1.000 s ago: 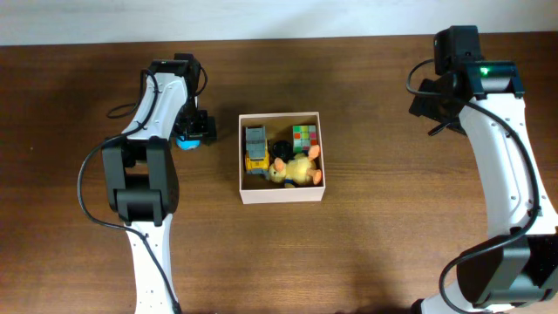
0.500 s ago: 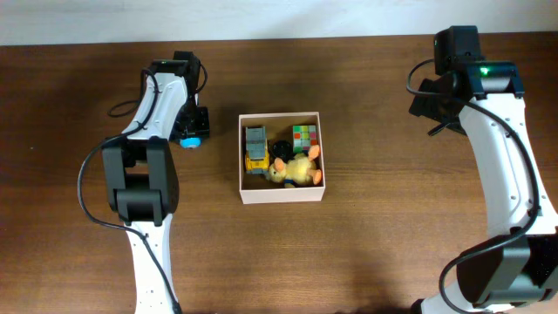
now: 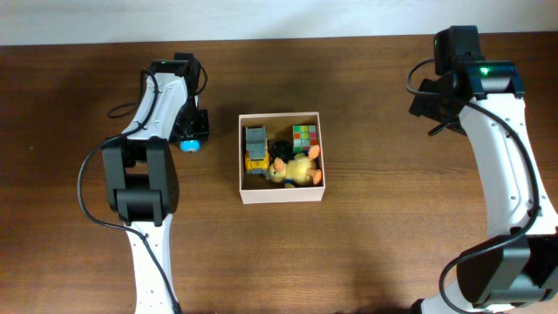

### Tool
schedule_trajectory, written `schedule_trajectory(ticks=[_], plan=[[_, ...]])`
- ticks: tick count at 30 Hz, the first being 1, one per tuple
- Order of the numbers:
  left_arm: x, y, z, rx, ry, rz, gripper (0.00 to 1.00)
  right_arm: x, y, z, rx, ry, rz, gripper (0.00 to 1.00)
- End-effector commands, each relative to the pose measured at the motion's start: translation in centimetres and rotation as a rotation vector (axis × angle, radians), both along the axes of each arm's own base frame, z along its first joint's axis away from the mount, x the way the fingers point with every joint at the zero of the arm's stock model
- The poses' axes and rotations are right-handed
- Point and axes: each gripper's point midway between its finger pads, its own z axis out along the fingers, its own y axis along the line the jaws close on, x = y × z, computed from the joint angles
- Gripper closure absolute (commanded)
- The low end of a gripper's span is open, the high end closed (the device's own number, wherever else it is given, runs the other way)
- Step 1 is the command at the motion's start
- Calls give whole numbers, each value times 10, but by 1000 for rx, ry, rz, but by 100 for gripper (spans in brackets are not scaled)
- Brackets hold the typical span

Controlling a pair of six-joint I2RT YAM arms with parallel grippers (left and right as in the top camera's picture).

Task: Pack container
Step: 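Lower the left gripper and close it on the blue ball, then lift the ball and carry it with the left gripper over the box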

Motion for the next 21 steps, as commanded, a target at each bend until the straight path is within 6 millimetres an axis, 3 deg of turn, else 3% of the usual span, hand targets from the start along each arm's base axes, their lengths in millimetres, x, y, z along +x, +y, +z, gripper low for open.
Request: schedule_trajectory(ticks=[1,10,21], plan=[[-3,-2,-1,-13,20,-3,53,0,-3,-1,-1,0,-17,1],[3,-5,25,-33,4,-2,54,0,-3,-1,-1,0,-17,1],[4,-24,97,-94,-37,-29,55,0,-3,-1,-1,0,-17,1]])
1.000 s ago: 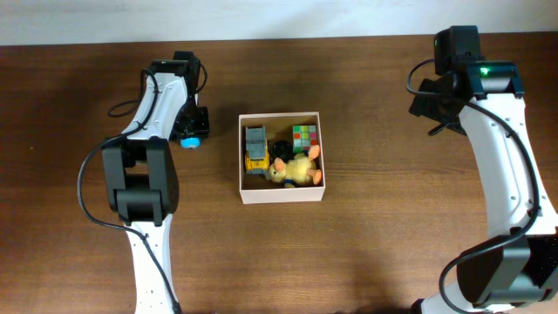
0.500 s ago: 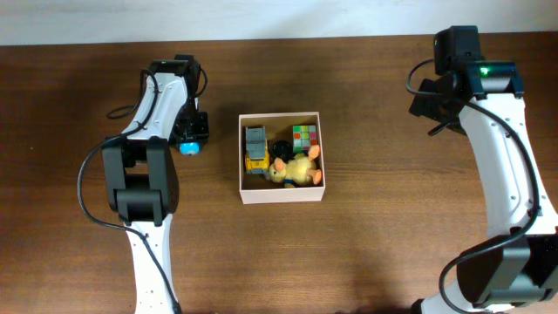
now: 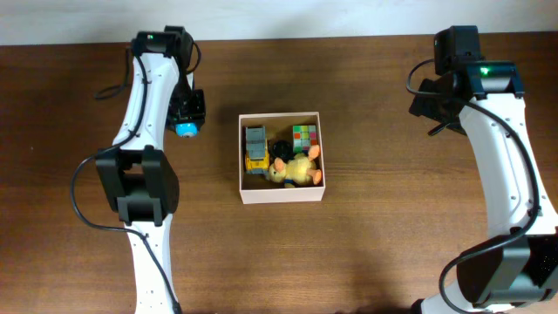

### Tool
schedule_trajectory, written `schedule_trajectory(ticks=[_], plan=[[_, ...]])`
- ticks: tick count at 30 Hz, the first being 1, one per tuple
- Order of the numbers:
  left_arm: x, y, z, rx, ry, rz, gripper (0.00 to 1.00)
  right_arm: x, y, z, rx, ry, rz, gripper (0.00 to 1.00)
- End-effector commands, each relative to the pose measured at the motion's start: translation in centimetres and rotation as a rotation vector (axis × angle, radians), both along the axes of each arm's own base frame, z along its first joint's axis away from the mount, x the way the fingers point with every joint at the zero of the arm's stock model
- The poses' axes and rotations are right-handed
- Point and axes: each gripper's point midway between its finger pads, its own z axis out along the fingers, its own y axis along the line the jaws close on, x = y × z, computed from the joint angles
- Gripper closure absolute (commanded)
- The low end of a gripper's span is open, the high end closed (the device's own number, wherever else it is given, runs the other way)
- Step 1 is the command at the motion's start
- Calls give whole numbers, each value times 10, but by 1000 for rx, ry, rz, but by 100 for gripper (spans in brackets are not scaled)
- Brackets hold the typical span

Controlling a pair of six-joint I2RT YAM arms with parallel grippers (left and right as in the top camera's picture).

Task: Pack container
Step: 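Lift the ball and carry it with the left gripper over the box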

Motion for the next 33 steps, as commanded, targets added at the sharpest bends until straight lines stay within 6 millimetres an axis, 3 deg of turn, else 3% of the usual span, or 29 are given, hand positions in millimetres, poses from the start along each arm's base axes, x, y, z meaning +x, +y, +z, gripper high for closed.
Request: schedule_trajectory(ticks=[1,3,6,16,26,33], plan=[[1,-13,20,-27,-23,-42,55,0,-3,-1,-2,0,-17,1],[0,-21,28,-28,-29,-74,62,0,-3,-1,-2,0,-17,1],[-2,-37,38,-44,-54,-121,63,0,-3,-1,-2,0,-17,1],[-14,-86,71,-77,-124,-230,60,0,-3,-1,-2,0,-18,1],[-41,-146,108,-108,-203,-402,56,0,-3,-1,-2,0,-18,1],[-66,-171,115,-107,-195,-510,55,0,-3,-1,-2,0,-17,1]])
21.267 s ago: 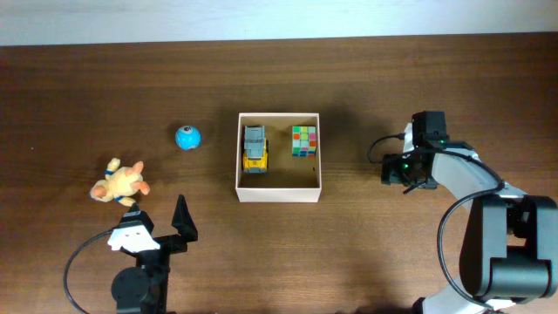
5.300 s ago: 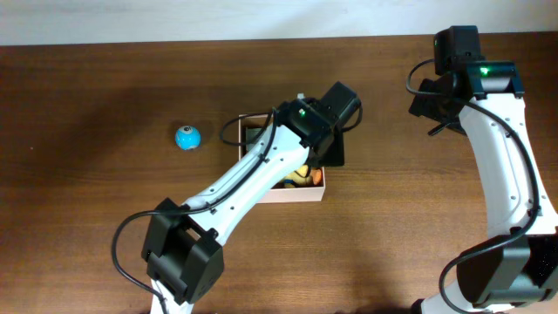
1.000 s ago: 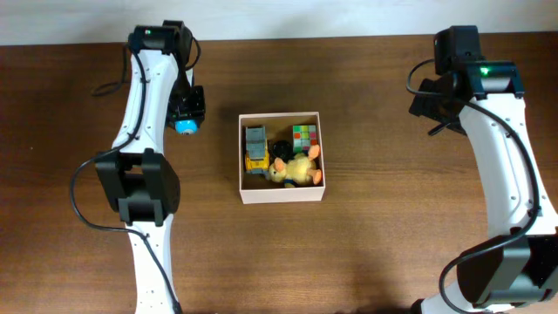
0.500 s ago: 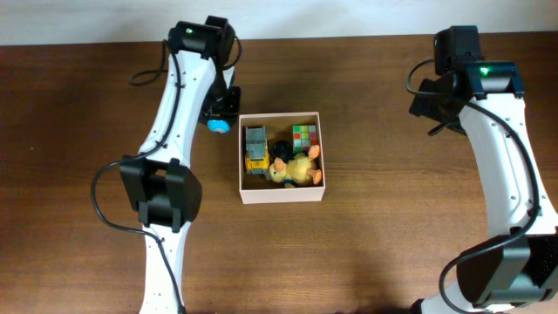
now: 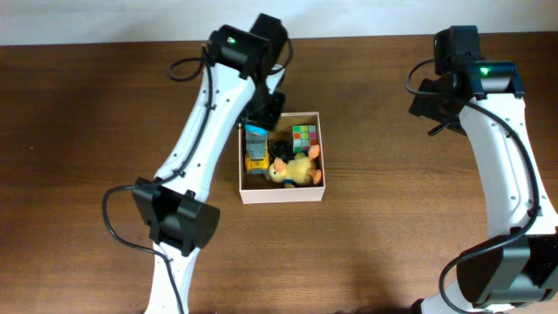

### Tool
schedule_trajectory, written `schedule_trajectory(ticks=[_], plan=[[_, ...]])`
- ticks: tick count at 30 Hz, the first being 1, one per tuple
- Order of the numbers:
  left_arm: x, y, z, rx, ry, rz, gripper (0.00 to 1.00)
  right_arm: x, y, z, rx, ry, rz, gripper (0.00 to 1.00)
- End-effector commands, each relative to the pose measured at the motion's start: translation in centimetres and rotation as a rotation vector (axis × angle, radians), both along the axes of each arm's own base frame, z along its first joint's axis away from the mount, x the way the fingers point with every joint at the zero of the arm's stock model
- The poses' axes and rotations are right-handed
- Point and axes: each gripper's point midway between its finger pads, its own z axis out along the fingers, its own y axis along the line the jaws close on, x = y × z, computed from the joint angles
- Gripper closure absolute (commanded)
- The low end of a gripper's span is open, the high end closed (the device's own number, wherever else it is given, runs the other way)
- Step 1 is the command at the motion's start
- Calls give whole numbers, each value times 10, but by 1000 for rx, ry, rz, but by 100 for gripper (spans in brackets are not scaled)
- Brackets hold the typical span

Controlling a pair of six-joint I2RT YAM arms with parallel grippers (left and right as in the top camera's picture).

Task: Pack container
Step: 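Lift the ball and carry it with the left gripper over the box, then lower the ball into the box front-left and open the left gripper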

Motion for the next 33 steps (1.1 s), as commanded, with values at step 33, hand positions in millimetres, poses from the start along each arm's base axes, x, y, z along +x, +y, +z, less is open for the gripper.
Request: schedule_trajectory(ticks=[33], plan=[[-85,2,-85,170,264,-138,55,0,-3,-1,-2,0,-17,1]])
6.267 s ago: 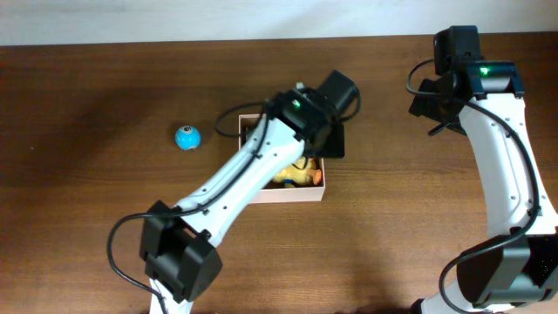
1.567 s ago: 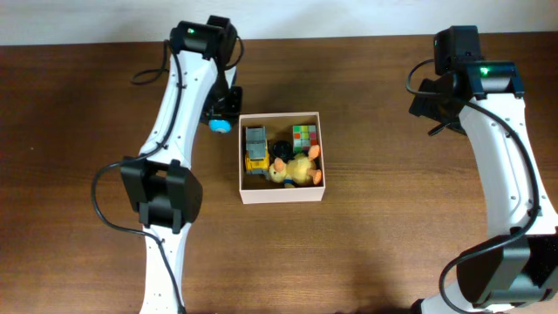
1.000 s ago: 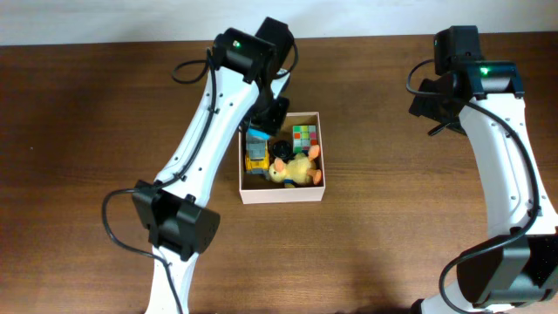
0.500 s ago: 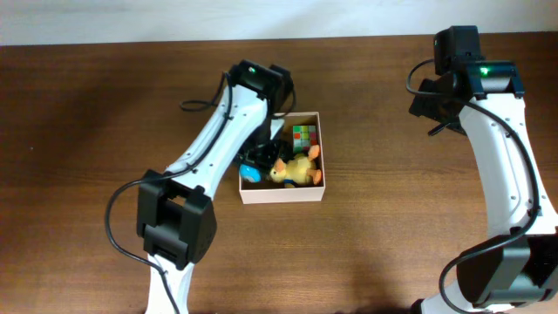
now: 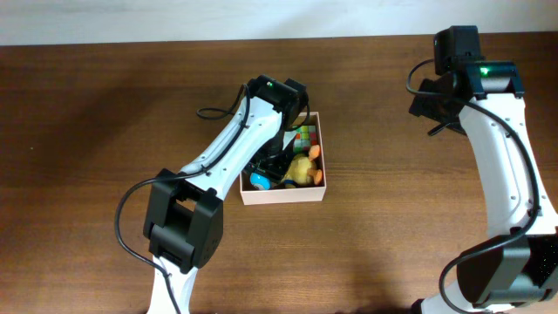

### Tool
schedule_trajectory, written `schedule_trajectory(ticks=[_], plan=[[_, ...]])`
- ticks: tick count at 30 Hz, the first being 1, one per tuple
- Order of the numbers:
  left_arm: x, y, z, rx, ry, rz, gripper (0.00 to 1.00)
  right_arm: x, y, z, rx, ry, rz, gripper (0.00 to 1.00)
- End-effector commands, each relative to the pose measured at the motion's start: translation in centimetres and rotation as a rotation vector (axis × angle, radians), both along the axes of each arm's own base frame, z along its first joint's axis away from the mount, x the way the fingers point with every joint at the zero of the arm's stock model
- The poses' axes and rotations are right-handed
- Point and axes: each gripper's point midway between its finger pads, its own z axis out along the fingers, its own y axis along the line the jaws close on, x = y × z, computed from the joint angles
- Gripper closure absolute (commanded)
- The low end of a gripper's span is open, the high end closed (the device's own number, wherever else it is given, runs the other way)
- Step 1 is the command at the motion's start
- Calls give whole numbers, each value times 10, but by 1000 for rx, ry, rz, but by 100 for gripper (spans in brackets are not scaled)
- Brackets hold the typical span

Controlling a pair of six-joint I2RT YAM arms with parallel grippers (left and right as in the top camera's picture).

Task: Pack container

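The white open box (image 5: 283,197) stands at the table's middle. Inside it lie a colourful puzzle cube (image 5: 304,135) and a yellow plush duck (image 5: 303,169). My left arm reaches into the box from the back left, and my left gripper (image 5: 265,173) is low in the front left corner, closed around a small blue toy (image 5: 259,181) with an orange spot. The arm hides the left part of the box. My right gripper (image 5: 427,103) hangs far to the right, away from the box; its jaws are not discernible.
Brown wooden table (image 5: 87,174) all round the box. The right arm's white links run down the right edge of the overhead view. A pale wall strip borders the table's far edge.
My left gripper went from the back left rim of the box down into its front left corner, with the blue toy. The right arm has stayed still.
My left gripper was at the blue toy on the table left of the box. Then it held the toy a little farther back, then over the box's back left rim. Now toy and gripper are low inside the box.
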Motion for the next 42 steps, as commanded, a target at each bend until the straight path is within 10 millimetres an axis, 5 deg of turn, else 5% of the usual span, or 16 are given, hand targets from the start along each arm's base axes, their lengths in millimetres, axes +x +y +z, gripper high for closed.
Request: schedule_trajectory(ticks=[1,8,19,30,38,42], plan=[[2,5,6,7,-27,-15,55,0,-3,-1,-1,0,-17,1],[5,5,6,9,-42,-17,54,0,-3,-1,-1,0,-17,1],[9,9,6,34,-62,-23,31,0,-3,-1,-1,0,-17,1],[20,6,11,25,-110,-23,30,0,-3,-1,-1,0,-17,1],[39,-4,87,-58,-263,-16,31,0,-3,-1,-1,0,-17,1],[55,13,137,-26,-437,10,30,0,-3,-1,-1,0,-17,1]])
